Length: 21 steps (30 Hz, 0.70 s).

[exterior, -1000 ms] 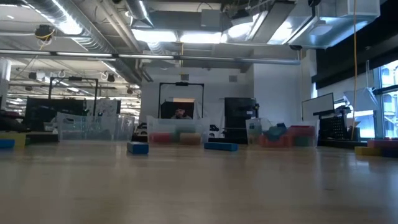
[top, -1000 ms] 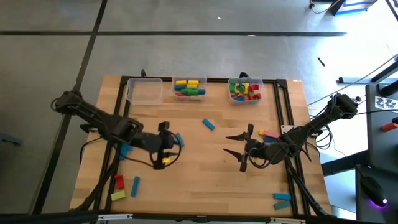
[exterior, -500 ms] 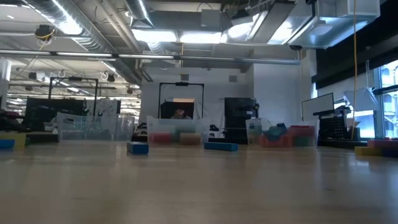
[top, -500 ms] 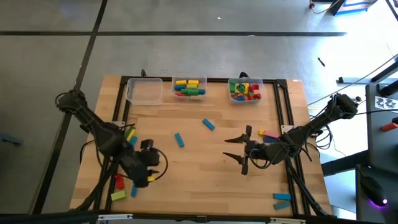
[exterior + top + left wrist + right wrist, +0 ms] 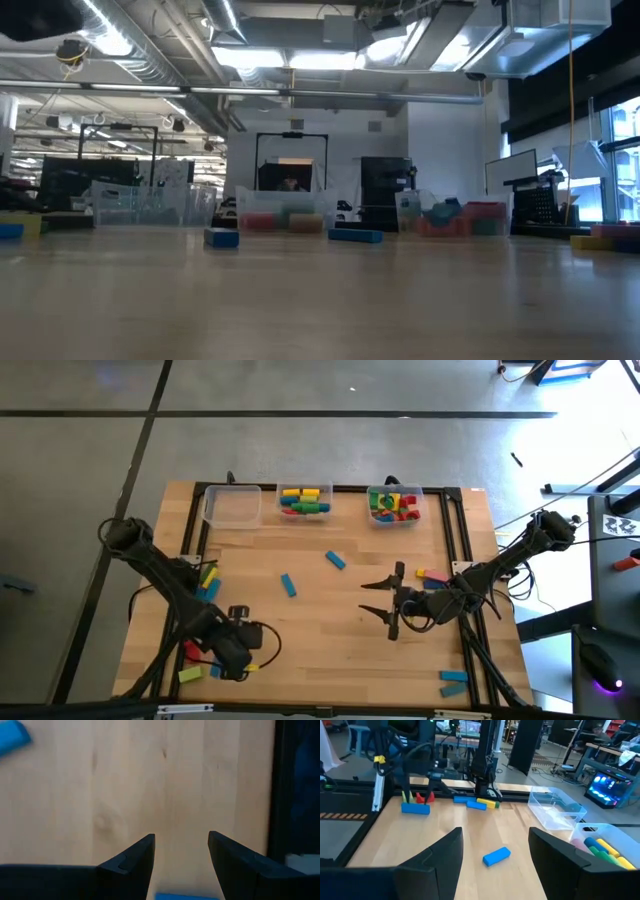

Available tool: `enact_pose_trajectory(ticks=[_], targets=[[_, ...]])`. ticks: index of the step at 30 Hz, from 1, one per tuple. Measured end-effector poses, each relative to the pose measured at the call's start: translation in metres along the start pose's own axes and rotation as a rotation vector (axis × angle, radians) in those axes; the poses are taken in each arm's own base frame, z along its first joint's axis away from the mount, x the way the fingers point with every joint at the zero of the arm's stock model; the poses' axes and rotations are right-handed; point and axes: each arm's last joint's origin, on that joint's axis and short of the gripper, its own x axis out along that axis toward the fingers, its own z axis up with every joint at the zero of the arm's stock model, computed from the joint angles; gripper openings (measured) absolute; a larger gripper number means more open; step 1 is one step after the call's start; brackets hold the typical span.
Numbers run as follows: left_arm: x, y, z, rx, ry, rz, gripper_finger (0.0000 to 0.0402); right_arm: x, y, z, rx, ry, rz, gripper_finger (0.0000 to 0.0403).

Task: Sort blocks by size
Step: Put the light green arch block into the right transparent bin

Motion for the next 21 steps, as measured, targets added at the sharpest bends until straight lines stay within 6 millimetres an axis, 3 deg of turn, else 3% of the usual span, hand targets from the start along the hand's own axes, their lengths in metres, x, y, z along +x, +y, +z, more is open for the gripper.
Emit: enact_pose_trajectory(ticks=[13, 18, 21], targets=[[0.011, 0.011, 0.010, -0.037, 0.074, -0.017, 0.0182, 0.000, 0.000, 0.001, -0.019, -0.008, -0.017, 0.0221], [0.018, 0.007, 0.009, -0.045, 0.159, -0.072, 0.0183, 0.000, -0.001, 0.001, -0.020, -0.007, -0.041, 0.0221], [0.017, 0.005, 0.003, -0.137, 0.264, -0.130, 0.0183, 0.000, -0.001, 0.001, -0.021, -0.007, -0.041, 0.0221]])
